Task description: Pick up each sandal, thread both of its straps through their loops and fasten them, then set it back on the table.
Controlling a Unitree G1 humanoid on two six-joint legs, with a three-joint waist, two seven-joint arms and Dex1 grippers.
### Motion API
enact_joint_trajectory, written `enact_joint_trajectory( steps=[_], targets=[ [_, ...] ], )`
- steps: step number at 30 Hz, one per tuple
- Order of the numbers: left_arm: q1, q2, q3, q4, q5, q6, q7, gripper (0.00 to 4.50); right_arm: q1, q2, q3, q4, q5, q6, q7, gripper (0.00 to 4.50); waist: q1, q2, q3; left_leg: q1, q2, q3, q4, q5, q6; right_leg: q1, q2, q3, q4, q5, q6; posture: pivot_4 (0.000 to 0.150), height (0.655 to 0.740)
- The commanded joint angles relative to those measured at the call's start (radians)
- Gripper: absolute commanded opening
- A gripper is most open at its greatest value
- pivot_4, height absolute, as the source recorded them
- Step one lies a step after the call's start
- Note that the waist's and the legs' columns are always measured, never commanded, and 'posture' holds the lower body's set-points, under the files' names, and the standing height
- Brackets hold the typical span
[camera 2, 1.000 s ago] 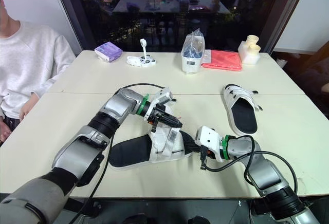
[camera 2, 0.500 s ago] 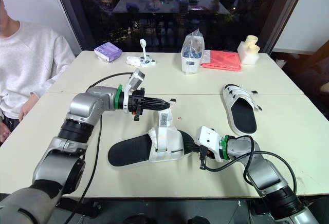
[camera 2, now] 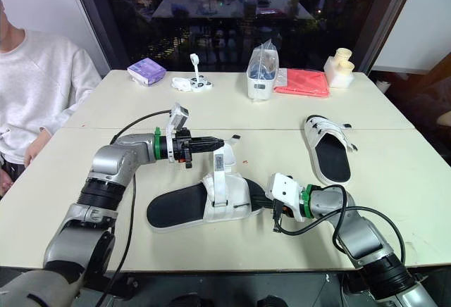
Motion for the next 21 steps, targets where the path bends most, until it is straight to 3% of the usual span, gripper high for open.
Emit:
enact_joint_trajectory(
  steps=[1,15,21],
  targets=[
    [-0.013,0.002,0.039,-0.010,-0.024,-0.026,0.024,0.07,0.025,-0.005,0.037,0.032,-0.037,0.017,0.011,0.00,0.000,0.000,0.000,0.000,0.000,0.000,0.000,0.000,0.000,0.000,0.000,0.000,0.000,0.000,0.000,0.150,0.7400],
    [0.022,0.039,0.077,-0.075,-0.081,0.016,0.062,0.07,0.029,-0.005,0.042,0.038,-0.042,0.013,0.008,0.00,0.001,0.000,0.000,0.000,0.000,0.000,0.000,0.000,0.000,0.000,0.000,0.000,0.000,0.000,0.000,0.150,0.7400],
    [0.021,0.028,0.041,-0.006,-0.052,-0.033,0.055,0.07,0.019,-0.003,0.045,0.048,-0.045,0.007,0.011,0.00,0.000,0.000,0.000,0.000,0.000,0.000,0.000,0.000,0.000,0.000,0.000,0.000,0.000,0.000,0.000,0.150,0.7400]
  ],
)
